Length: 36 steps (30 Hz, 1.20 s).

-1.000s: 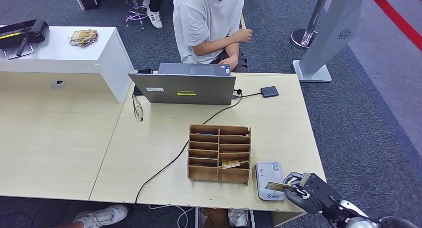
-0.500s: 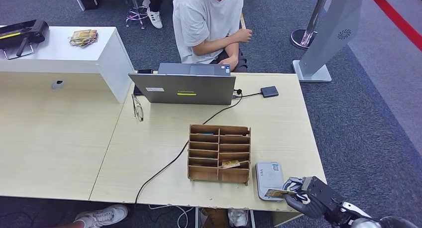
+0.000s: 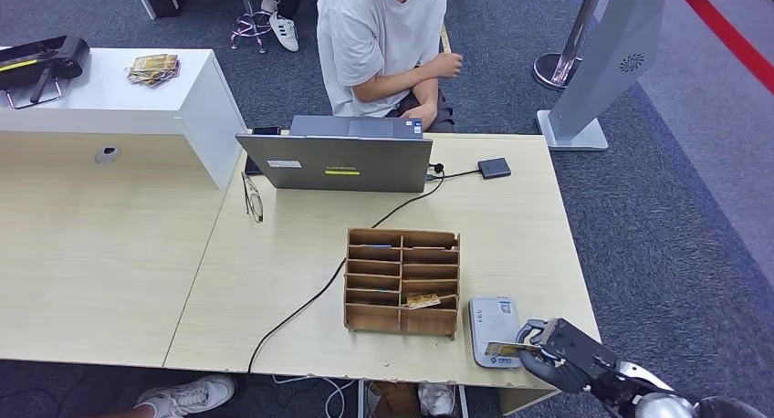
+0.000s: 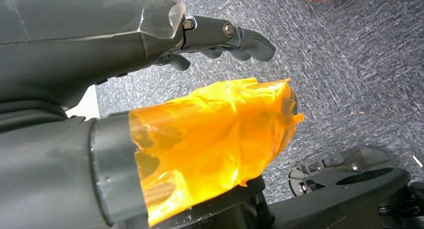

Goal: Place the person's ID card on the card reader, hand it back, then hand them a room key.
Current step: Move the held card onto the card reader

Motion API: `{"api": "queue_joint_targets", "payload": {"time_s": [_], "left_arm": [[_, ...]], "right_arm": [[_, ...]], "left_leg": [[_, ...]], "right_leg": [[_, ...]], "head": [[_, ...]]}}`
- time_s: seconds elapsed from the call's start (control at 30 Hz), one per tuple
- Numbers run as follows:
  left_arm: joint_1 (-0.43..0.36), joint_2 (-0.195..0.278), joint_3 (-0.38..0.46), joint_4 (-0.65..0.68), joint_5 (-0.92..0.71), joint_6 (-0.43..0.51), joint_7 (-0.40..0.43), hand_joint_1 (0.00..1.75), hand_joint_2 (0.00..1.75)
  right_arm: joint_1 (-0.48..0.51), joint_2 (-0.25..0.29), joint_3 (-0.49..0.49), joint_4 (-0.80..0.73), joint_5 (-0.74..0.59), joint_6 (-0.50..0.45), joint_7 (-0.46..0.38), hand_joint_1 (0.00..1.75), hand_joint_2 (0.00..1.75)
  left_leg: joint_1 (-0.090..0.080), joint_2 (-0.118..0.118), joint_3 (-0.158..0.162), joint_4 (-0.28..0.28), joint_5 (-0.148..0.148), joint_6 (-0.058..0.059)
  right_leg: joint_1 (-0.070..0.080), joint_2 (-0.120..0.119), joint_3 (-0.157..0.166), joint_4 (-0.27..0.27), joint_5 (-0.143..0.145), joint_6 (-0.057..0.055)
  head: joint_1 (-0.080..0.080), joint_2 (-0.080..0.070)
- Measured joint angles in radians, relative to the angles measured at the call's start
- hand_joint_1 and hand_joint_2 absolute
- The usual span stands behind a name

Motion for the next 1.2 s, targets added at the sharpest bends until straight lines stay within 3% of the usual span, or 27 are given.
{"api": "queue_joint_targets", "payload": {"time_s": [1.2], "left_arm": [[0.0, 0.0, -0.007, 0.0, -0.014, -0.003, 0.009, 0.0, 0.0]], "right_arm": [[-0.091, -0.003, 0.088, 0.022, 0.095, -0.061, 0.092, 1.75, 1.75]], "left_leg": [[0.0, 0.0, 0.0, 0.0, 0.0, 0.0]], "right_leg": [[0.0, 0.0, 0.0, 0.0, 0.0, 0.0]], "head": [[0.0, 0.0]]}}
